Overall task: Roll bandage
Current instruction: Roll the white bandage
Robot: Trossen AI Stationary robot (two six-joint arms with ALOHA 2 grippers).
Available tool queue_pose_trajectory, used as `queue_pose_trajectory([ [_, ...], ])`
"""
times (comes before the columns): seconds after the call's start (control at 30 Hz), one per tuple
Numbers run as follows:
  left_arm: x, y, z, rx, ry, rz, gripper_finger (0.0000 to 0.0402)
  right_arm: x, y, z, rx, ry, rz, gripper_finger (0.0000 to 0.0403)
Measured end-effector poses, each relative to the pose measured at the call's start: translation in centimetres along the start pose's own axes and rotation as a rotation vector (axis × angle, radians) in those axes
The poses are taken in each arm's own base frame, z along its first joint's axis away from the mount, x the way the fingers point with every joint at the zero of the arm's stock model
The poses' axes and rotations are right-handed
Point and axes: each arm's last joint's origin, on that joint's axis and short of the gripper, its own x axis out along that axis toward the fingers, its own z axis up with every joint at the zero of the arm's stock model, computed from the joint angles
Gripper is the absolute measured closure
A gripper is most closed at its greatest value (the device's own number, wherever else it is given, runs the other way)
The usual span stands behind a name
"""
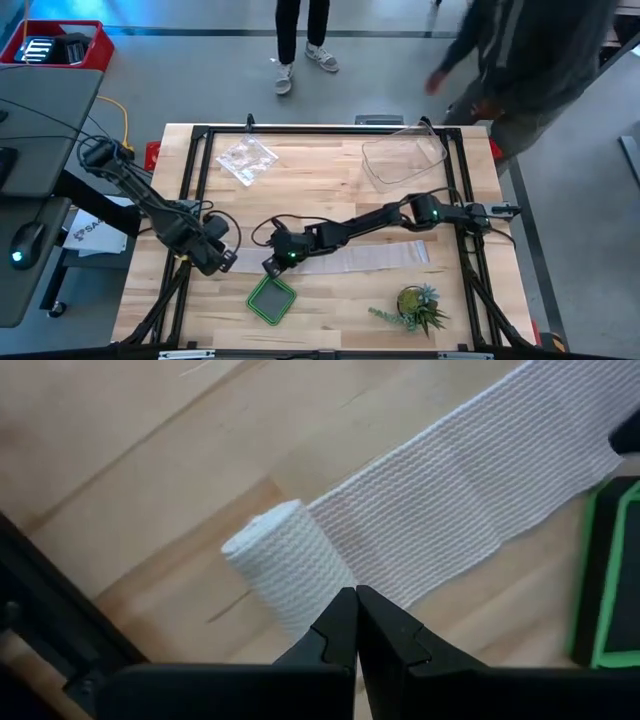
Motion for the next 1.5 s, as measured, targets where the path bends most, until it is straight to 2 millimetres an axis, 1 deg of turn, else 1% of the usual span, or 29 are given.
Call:
queue_pose_trajectory([
  [0.07, -0.1, 0.0, -0.1, -0.02, 0.002, -0.008, 0.0401, -0.1, -0.5, -0.3, -0.002, 0.036, -0.054, 0.0403],
  [0.13, -0.2, -0.1, -0.2, -0.029, 0.001, -0.025, 0.0401, -1.0, -0.3, -0.3, -0.03, 0.05, -0.098, 0.0403],
  [0.23, -0.3, -0.4, -0.3, 0.007, -0.035, -0.072, 0.0401, -2.5, 0.8, 0.0, -0.087, 0.022, -0.114, 0.0403],
  [0.3, -0.3, -0.5, -0.3, 0.026, -0.06, -0.088, 0.0401, -3.1, 1.2, 0.1, -0.11, 0.022, -0.11, 0.0403],
  [0.5, -0.4, -0.4, -0.4, 0.027, -0.052, -0.081, 0.0401, -3.2, 0.9, -0.7, -0.084, 0.058, -0.164, 0.0403],
  [0.63, -0.4, -0.3, -0.4, 0.066, -0.028, -0.075, 0.0401, -3.2, 0.7, -1.2, -0.088, 0.072, -0.2, 0.0403],
  [0.83, -0.8, 0.0, -0.5, 0.093, 0.001, -0.093, 0.0401, -3.2, 0.7, -1.1, -0.088, 0.043, -0.215, 0.0403],
  [0.87, -0.8, 0.1, -0.6, 0.084, 0.023, -0.08, 0.0401, -3.2, 0.6, -1.0, -0.087, 0.038, -0.218, 0.0403],
  [1.0, -0.9, 1.6, -1.1, -0.002, 0.137, 0.08, 0.0401, -3.2, 0.5, -0.7, -0.086, 0.028, -0.221, 0.0403],
  [1.13, -0.7, 1.4, -1.6, -0.061, 0.194, 0.106, 0.0401, -3.2, 0.4, -0.5, -0.089, 0.024, -0.223, 0.0403],
  [1.23, 0.0, 1.3, -1.9, -0.097, 0.197, 0.156, 0.0402, -3.3, 0.3, -0.2, -0.087, 0.02, -0.224, 0.0403],
  [1.37, 1.2, 0.7, -1.9, -0.172, 0.116, 0.226, 0.0401, -3.3, 0.1, 0.1, -0.097, 0.015, -0.224, 0.0403],
  [1.5, 2.5, 0.1, -2.1, -0.177, 0.1, 0.288, 0.0401, -3.3, 0.0, 0.2, -0.104, 0.023, -0.222, 0.0403],
])
